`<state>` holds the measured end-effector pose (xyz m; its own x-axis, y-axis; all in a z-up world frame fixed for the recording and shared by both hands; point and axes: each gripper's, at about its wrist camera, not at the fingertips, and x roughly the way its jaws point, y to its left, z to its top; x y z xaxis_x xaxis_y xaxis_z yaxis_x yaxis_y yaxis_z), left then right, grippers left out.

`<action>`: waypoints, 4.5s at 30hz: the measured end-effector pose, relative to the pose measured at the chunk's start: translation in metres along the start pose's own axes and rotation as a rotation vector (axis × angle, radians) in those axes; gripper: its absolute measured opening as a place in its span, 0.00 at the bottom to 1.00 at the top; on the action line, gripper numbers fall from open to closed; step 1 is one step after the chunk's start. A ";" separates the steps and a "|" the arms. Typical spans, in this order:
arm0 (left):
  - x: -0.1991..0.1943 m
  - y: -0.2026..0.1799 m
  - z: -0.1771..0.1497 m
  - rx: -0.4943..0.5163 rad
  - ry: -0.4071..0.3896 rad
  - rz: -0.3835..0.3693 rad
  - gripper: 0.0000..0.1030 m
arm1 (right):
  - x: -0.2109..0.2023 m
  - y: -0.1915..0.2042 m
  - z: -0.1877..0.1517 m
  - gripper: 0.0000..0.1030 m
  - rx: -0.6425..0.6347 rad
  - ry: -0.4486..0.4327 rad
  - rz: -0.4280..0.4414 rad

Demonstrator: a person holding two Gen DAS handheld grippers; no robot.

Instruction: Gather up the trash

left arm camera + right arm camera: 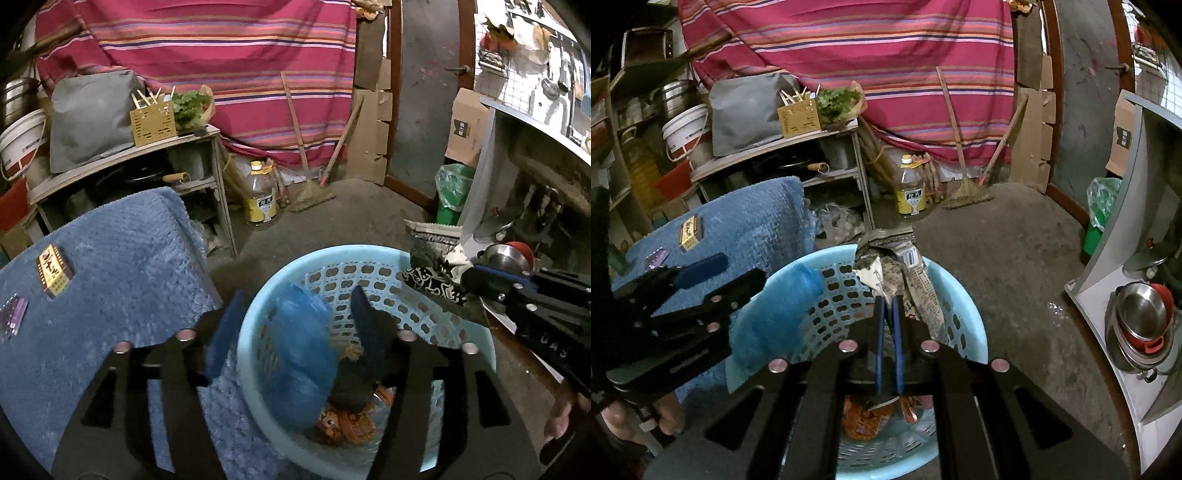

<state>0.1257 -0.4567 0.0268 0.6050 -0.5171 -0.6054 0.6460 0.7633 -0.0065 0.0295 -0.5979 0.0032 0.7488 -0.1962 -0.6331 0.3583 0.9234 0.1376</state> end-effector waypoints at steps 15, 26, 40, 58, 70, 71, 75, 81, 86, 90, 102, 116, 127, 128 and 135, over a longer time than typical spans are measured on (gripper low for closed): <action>-0.070 0.075 -0.003 -0.090 -0.085 0.122 0.93 | 0.031 0.023 -0.013 0.07 0.034 0.060 0.027; -0.140 0.133 -0.022 -0.159 -0.122 0.206 0.95 | 0.030 0.060 -0.024 0.70 -0.007 0.054 -0.072; -0.206 0.186 -0.080 -0.181 -0.161 0.344 0.95 | -0.042 0.163 -0.038 0.96 -0.082 -0.076 -0.073; -0.277 0.223 -0.150 -0.258 -0.192 0.456 0.95 | -0.110 0.277 -0.104 0.96 -0.104 -0.162 0.022; -0.305 0.240 -0.170 -0.308 -0.221 0.507 0.95 | -0.123 0.316 -0.128 0.96 -0.152 -0.157 0.019; -0.306 0.240 -0.171 -0.309 -0.223 0.509 0.95 | -0.124 0.319 -0.129 0.96 -0.157 -0.159 0.021; -0.308 0.241 -0.174 -0.328 -0.230 0.505 0.95 | -0.129 0.327 -0.131 0.96 -0.159 -0.171 0.039; -0.306 0.242 -0.176 -0.326 -0.232 0.519 0.95 | -0.136 0.332 -0.129 0.96 -0.167 -0.212 0.029; -0.303 0.242 -0.176 -0.327 -0.223 0.506 0.95 | -0.136 0.331 -0.127 0.96 -0.160 -0.215 0.028; -0.301 0.240 -0.177 -0.314 -0.222 0.517 0.95 | -0.137 0.332 -0.126 0.96 -0.163 -0.220 0.029; -0.301 0.230 -0.175 -0.281 -0.228 0.543 0.95 | -0.137 0.331 -0.126 0.96 -0.154 -0.226 0.024; -0.302 0.230 -0.173 -0.274 -0.227 0.543 0.95 | -0.137 0.334 -0.126 0.96 -0.152 -0.225 0.024; -0.303 0.233 -0.174 -0.273 -0.229 0.537 0.95 | -0.138 0.333 -0.127 0.96 -0.152 -0.232 0.026; -0.303 0.233 -0.174 -0.272 -0.228 0.537 0.95 | -0.138 0.334 -0.127 0.96 -0.153 -0.233 0.025; -0.303 0.232 -0.174 -0.273 -0.229 0.539 0.95 | -0.138 0.334 -0.127 0.96 -0.156 -0.235 0.026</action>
<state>0.0114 -0.0553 0.0704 0.9148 -0.0806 -0.3957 0.1008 0.9944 0.0305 -0.0251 -0.2204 0.0399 0.8717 -0.2260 -0.4347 0.2608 0.9652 0.0211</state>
